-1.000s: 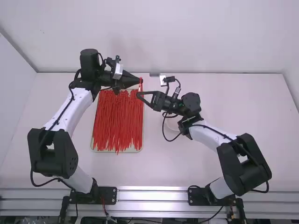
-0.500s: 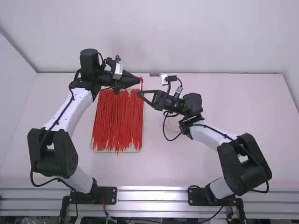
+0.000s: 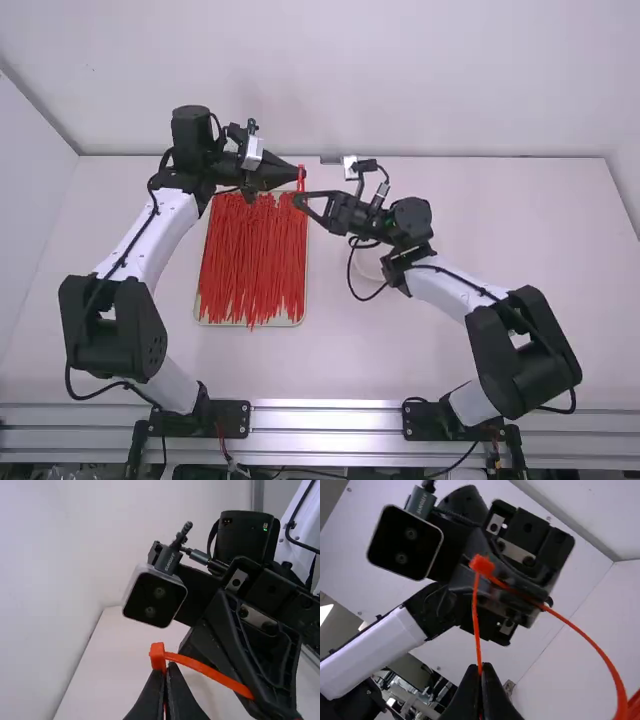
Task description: Fasten the cable tie
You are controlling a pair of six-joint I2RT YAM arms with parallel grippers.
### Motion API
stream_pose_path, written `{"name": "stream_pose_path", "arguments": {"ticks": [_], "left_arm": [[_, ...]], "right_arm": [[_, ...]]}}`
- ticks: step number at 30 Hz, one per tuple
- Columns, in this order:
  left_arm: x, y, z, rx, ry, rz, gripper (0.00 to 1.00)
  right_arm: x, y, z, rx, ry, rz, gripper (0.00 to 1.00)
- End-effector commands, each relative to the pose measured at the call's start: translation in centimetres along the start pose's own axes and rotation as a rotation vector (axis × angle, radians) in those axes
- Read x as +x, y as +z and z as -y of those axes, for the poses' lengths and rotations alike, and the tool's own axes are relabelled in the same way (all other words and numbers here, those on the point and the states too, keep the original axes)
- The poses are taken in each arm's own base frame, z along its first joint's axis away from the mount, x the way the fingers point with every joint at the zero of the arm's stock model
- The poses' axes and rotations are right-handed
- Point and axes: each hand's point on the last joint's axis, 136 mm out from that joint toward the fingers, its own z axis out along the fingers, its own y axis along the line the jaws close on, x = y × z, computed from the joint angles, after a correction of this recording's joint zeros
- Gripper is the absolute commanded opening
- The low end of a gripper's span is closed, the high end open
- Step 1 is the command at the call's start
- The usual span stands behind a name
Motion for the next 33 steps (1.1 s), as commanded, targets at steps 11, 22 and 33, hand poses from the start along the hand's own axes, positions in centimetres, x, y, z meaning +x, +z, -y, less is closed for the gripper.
{"name": "stream_pose_path", "arguments": {"ticks": [11,22,33], "left_arm": [[-1.4,-0.1,0.5,0.037,0.041,0.027,0.01],[-1.5,0.4,0.7,0.050,0.052,0.031,0.01],[-1.9,2.0,1.5,0.095,0.073,0.043,0.01]], "right_arm": [[-3.0,0.2,-1.2,-0.018,-0.053,0.065,0.00],[-4.0,-0.5,-0.7,0.000,-0.062,0.092,0.00],[-4.9,-1.0,-0.4,0.016,-0.070,0.127,0.00]]}}
